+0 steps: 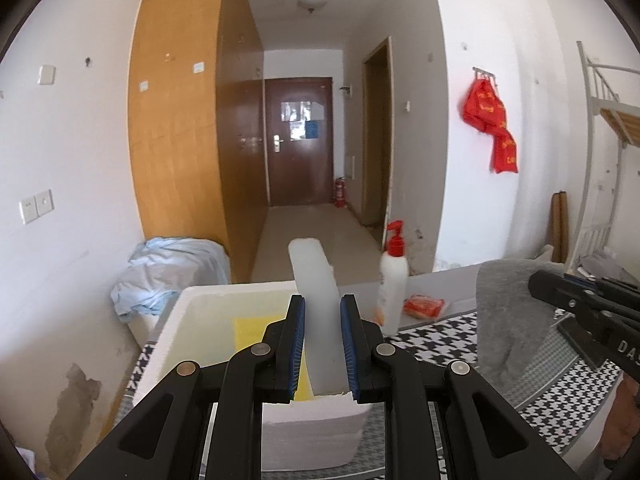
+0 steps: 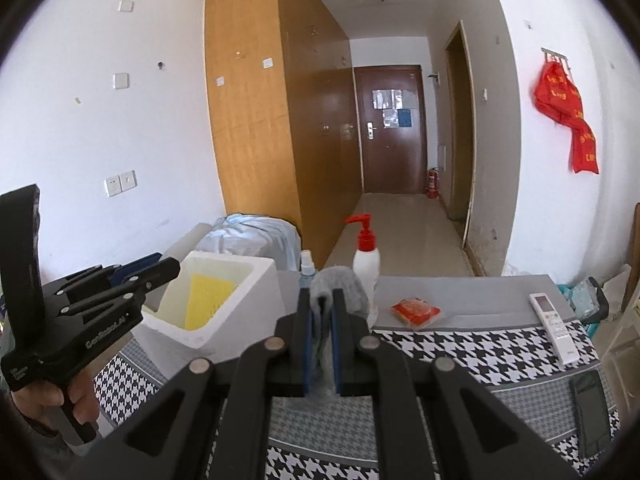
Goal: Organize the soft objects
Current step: 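Carry the foam stick with the left tool over the foam box while the right tool carries the cloth, then open the left tool to drop the foam stick into the foam box, then lower the grey cloth into the foam box and open the right tool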
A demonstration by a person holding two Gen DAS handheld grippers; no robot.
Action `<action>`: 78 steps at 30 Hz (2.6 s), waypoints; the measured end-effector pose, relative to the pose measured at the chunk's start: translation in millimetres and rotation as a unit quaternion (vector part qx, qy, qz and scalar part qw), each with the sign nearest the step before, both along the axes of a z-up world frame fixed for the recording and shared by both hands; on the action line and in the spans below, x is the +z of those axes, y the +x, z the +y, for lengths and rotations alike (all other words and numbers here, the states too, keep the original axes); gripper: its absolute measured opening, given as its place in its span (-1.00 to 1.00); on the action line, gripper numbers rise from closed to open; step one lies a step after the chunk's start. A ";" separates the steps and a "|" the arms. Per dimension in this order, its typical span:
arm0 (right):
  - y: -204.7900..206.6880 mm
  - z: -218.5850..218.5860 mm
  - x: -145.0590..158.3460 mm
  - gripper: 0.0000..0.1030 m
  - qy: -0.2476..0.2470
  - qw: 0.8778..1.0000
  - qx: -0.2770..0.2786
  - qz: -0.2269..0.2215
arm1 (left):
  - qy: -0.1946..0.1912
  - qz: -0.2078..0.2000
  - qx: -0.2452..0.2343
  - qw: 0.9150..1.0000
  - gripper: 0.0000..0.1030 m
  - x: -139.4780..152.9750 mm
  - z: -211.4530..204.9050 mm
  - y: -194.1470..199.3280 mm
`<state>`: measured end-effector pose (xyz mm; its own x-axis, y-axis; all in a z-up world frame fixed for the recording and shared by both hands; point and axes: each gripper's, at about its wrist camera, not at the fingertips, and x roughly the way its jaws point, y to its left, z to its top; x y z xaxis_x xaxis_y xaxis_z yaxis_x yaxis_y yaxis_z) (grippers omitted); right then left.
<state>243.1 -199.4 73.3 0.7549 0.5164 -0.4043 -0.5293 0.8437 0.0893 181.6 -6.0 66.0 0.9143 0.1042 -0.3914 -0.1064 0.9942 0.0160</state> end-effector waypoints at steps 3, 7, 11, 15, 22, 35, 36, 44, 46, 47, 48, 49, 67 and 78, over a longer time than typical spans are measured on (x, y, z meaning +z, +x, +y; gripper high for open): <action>0.7 7.9 -0.1 -0.79 -0.002 1.000 0.009 -0.002 | 0.003 0.006 0.010 1.000 -0.62 -3.2 6.0 1.6; 0.9 16.1 -1.9 -0.79 -0.008 1.000 0.017 0.000 | -0.001 0.013 0.018 1.000 -0.62 -7.6 15.1 3.8; 0.3 24.4 -3.0 -0.79 -0.014 1.000 0.023 0.001 | -0.007 0.022 0.025 0.999 -0.62 -12.2 25.3 8.0; 1.1 32.8 -3.1 -0.79 -0.018 1.000 0.023 0.003 | -0.009 0.032 0.031 0.999 -0.62 -16.3 31.9 14.4; 2.8 42.3 -0.5 -0.79 -0.023 1.000 0.018 0.002 | -0.012 0.047 0.038 0.998 -0.60 -25.0 46.6 23.9; 8.1 60.0 0.9 -0.79 -0.028 1.000 0.012 0.004 | -0.013 0.014 0.053 0.998 0.83 -20.8 63.8 3.5; 7.8 61.2 1.3 -0.79 -0.027 1.000 0.012 0.003 | -0.012 0.012 0.053 0.998 0.88 -20.1 64.7 0.5; 2.8 77.1 7.9 -0.79 -0.033 0.999 0.022 -0.007 | -0.006 0.006 0.060 0.998 0.98 -19.8 74.0 -12.2; 2.1 81.8 10.0 -0.79 -0.033 0.999 0.027 -0.010 | -0.011 0.005 0.060 0.998 0.98 -20.4 76.0 -15.7; 1.5 84.3 11.1 -0.79 -0.033 0.999 0.030 -0.011 | -0.012 0.005 0.061 0.998 0.98 -20.8 77.2 -17.2; 0.9 87.7 12.2 -0.79 -0.033 0.999 0.033 -0.013 | -0.013 0.004 0.062 0.998 0.98 -21.2 77.4 -18.6; 0.8 90.2 13.0 -0.79 -0.032 0.999 0.035 -0.013 | -0.012 0.004 0.064 0.998 0.98 -21.9 78.4 -20.7; 4.2 128.0 21.3 -0.79 -0.036 0.997 0.065 -0.021 | -0.021 0.004 0.073 0.997 0.98 -26.6 91.3 -37.1; 21.9 157.1 6.1 -0.79 -0.059 0.995 0.077 -0.001 | -0.033 0.011 0.091 0.995 0.98 -38.2 105.9 -46.5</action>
<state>265.0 -42.3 79.5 0.6710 0.5753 -0.4678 -0.6534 0.7570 -0.0062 135.2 100.0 27.8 0.8735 0.2414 -0.4228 -0.2860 0.9572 -0.0445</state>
